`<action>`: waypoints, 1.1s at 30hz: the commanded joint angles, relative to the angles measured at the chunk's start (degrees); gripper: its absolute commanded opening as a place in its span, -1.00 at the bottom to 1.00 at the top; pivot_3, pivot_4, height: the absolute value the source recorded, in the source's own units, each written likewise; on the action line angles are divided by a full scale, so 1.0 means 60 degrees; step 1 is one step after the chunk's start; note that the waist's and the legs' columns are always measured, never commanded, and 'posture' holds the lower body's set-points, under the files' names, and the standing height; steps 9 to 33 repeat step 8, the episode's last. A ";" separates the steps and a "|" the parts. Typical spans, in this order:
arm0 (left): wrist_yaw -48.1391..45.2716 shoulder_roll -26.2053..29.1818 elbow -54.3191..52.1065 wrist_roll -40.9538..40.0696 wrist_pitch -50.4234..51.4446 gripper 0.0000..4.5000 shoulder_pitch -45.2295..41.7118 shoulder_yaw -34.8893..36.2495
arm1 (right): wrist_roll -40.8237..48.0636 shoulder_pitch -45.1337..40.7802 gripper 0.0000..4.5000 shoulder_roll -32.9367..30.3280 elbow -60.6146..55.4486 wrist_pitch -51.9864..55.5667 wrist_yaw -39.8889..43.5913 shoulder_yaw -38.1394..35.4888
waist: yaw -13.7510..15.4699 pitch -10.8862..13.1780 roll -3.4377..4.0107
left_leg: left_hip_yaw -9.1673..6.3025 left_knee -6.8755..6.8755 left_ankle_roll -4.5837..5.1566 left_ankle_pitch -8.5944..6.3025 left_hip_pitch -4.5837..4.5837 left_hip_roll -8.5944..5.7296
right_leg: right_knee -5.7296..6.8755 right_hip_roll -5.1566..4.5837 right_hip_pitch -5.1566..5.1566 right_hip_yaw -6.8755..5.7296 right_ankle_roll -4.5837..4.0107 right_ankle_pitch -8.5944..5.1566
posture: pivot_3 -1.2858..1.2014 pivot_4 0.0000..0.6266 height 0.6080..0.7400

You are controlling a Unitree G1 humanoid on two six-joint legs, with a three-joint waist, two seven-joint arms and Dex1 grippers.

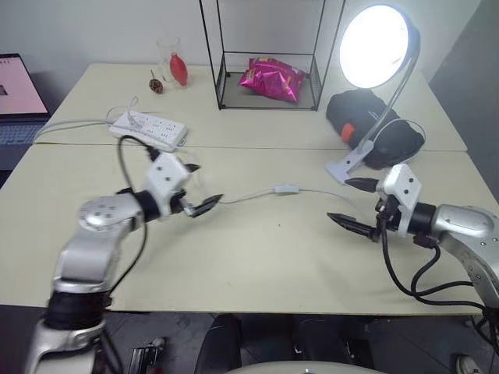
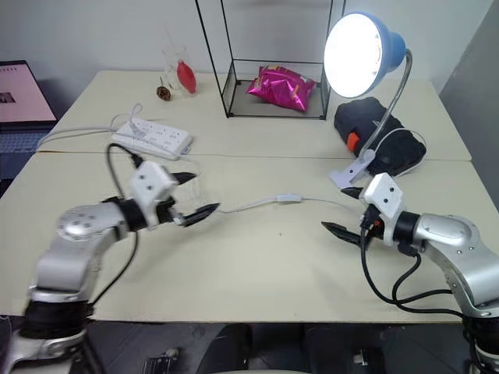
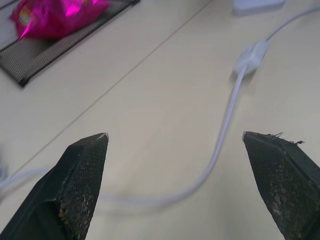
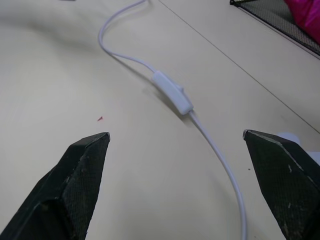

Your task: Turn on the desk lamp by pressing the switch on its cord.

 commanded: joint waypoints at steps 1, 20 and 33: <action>-0.0076 0.0337 -0.0548 -0.0662 0.0297 0.99 0.0400 0.1020 | -0.0015 -0.0118 1.00 -0.0281 0.0476 -0.0722 0.0789 -0.0639 | 0.0022 0.0001 -0.0001 | 0.0000 0.0003 0.0000 0.0000 0.0000 -0.0001 | -0.0001 -0.0002 0.0003 -0.0001 0.0001 0.0000 | 0.03 -0.52 1.00; 0.0168 0.0335 -0.0961 -0.1042 0.0492 0.99 0.1089 0.1664 | -0.0203 -0.0718 1.00 -0.0346 0.1652 -0.1418 0.1704 -0.0625 | 0.0011 0.0002 -0.0004 | 0.0003 0.0001 0.0000 0.0000 0.0009 0.0004 | -0.0001 -0.0002 0.0006 0.0000 -0.0006 0.0001 | 0.03 -0.52 1.00; 0.0168 0.0335 -0.0961 -0.1042 0.0492 0.99 0.1089 0.1664 | -0.0203 -0.0718 1.00 -0.0346 0.1652 -0.1418 0.1704 -0.0625 | 0.0011 0.0002 -0.0004 | 0.0003 0.0001 0.0000 0.0000 0.0009 0.0004 | -0.0001 -0.0002 0.0006 0.0000 -0.0006 0.0001 | 0.03 -0.52 1.00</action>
